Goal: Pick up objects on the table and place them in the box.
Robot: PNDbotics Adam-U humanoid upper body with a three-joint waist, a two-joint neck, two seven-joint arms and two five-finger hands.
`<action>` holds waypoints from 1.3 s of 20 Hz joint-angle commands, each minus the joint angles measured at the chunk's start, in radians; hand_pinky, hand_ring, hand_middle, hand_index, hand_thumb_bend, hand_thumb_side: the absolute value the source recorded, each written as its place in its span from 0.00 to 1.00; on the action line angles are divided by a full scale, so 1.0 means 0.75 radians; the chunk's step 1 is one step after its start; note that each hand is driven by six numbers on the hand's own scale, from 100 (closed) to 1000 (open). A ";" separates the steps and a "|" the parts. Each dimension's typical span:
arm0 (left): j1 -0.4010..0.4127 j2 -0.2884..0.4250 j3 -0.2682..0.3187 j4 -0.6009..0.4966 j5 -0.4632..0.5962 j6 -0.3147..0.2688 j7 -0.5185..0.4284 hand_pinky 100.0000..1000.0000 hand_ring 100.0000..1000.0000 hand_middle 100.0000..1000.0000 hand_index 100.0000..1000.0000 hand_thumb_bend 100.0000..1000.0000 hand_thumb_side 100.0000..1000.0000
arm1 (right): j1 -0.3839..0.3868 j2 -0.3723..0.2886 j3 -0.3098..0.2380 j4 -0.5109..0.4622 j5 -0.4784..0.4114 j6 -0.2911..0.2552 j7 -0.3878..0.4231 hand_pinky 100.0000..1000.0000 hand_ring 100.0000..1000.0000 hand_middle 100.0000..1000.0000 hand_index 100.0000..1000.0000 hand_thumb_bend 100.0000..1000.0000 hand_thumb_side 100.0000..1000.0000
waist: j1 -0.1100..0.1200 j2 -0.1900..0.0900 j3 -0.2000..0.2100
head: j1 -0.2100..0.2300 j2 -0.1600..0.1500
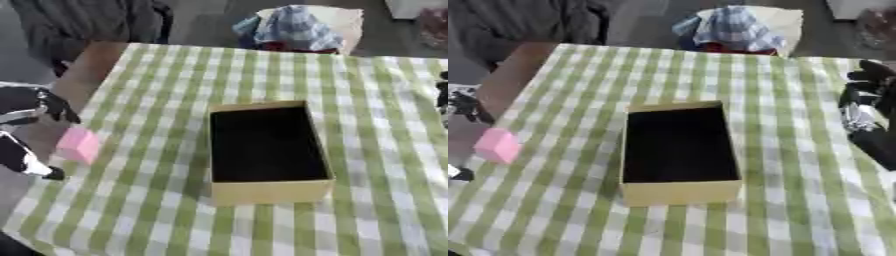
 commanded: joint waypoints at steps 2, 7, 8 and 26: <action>-0.045 0.035 0.026 0.116 -0.019 0.017 0.028 0.77 0.71 0.70 0.83 0.60 0.28 | -0.012 -0.038 -0.010 -0.013 0.003 -0.002 0.000 0.68 0.75 0.74 0.91 0.00 0.47 | 0.004 -0.022 0.003 | -0.004 0.008; -0.119 0.017 0.020 0.264 -0.010 0.005 0.084 0.77 0.71 0.70 0.83 0.56 0.18 | -0.011 -0.037 -0.008 -0.011 0.003 -0.003 0.002 0.68 0.75 0.74 0.91 0.00 0.47 | 0.004 -0.024 -0.004 | -0.004 0.009; -0.136 0.013 0.013 0.287 -0.014 -0.003 0.086 0.77 0.72 0.70 0.83 0.56 0.18 | -0.011 -0.036 -0.008 -0.011 0.003 -0.003 0.002 0.68 0.75 0.74 0.91 0.00 0.47 | 0.004 -0.024 -0.006 | -0.002 0.009; -0.338 -0.079 -0.098 0.480 -0.069 -0.094 0.001 0.78 0.72 0.71 0.83 0.52 0.17 | -0.015 -0.028 -0.003 -0.009 0.000 -0.005 0.008 0.68 0.75 0.74 0.91 0.00 0.48 | 0.002 -0.024 -0.030 | 0.011 0.011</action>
